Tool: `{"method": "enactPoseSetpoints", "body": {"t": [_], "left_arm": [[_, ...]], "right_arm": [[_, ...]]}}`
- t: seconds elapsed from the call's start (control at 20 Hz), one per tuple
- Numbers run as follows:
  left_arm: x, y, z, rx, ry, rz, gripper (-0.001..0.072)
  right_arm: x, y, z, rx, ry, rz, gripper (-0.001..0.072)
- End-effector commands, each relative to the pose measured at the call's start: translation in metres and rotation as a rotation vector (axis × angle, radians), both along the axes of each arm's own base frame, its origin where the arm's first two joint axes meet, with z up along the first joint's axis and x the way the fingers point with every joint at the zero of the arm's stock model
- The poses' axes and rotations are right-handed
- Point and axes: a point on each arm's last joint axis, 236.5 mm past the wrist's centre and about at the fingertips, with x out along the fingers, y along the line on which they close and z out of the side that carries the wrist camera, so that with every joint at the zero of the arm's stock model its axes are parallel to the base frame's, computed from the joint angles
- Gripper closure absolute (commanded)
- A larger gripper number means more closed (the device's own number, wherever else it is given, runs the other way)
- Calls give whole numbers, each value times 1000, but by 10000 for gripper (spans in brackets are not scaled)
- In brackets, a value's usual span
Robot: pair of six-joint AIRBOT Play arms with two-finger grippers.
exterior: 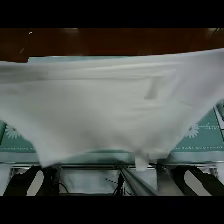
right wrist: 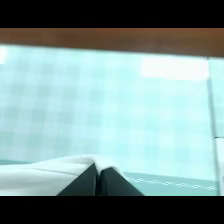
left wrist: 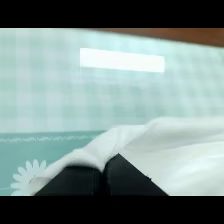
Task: Fold the shirts.
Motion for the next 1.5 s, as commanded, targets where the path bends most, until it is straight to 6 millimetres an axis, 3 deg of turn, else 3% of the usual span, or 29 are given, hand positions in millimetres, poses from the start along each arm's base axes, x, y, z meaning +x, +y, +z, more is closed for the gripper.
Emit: {"method": "enactPoseSetpoints", "body": {"t": [0.0,0.15,0.3,0.55,0.7,1.1,1.25,1.35,1.45], "left_arm": [[57,12,-81,-51,190,14,678],[108,15,-146,-104,318,-2,678],[166,23,-191,-154,339,22,678],[227,42,-244,-178,315,126,677],[257,54,-262,-173,262,196,677],[294,48,-322,-149,251,254,678],[294,35,-348,-112,283,210,677],[282,24,-369,-106,355,164,677],[271,18,-371,-70,381,85,677]], "right_arm": [[68,0,-86,114,246,55,676],[113,18,-154,129,383,139,676],[165,41,-195,135,353,165,676],[244,62,-216,151,154,119,675],[272,61,-225,185,83,60,675],[282,60,-282,201,170,41,675],[262,58,-321,208,326,7,675],[240,57,-344,192,449,10,675],[228,55,-346,165,493,32,675]]}}
